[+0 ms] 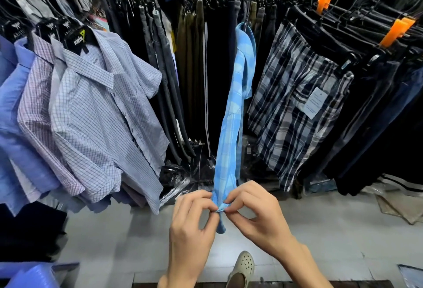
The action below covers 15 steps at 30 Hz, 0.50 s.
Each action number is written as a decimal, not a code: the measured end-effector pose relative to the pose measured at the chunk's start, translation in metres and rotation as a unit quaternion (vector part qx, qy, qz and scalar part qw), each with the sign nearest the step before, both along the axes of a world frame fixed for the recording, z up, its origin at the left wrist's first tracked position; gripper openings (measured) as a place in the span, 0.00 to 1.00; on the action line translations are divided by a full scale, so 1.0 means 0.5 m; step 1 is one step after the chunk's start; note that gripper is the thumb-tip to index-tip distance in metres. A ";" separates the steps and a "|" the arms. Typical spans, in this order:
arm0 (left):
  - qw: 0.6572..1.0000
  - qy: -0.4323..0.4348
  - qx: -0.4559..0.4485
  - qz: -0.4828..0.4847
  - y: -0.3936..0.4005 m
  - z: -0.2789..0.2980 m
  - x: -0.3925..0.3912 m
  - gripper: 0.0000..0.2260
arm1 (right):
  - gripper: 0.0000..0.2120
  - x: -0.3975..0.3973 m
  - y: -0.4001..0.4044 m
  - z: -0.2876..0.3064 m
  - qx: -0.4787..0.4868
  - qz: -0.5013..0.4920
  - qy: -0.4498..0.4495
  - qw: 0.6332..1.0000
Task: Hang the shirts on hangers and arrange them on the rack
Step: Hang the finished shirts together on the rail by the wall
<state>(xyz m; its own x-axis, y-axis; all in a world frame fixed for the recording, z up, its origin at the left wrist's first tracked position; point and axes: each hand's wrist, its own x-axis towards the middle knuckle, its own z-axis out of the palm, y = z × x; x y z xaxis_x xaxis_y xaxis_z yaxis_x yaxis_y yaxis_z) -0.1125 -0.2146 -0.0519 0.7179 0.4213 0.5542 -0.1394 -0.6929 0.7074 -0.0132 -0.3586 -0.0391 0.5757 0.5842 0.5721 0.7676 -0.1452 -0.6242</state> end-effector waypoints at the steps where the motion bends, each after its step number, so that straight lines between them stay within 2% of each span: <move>1: 1.000 0.018 -0.009 -0.015 0.006 0.003 -0.003 0.02 | 0.09 -0.003 0.004 0.004 -0.001 0.001 0.002 1.000; 5: 0.992 0.090 -0.029 -0.079 0.018 0.012 -0.012 0.08 | 0.06 -0.011 0.005 0.008 -0.008 0.026 0.028 0.999; 8: 0.995 0.081 -0.022 -0.058 0.017 0.008 -0.018 0.13 | 0.05 -0.011 -0.004 -0.005 -0.019 0.033 0.043 0.998; 10: 0.996 0.081 -0.026 -0.023 0.013 0.005 -0.019 0.16 | 0.07 -0.015 -0.003 -0.013 -0.021 0.011 0.023 0.999; 13: 0.997 0.061 -0.041 0.002 -0.004 0.006 -0.016 0.11 | 0.12 -0.024 0.009 -0.017 -0.012 -0.013 0.005 1.000; 15: 0.998 0.045 -0.040 -0.011 -0.010 0.011 -0.010 0.07 | 0.09 -0.028 0.020 -0.021 -0.005 -0.014 0.014 1.000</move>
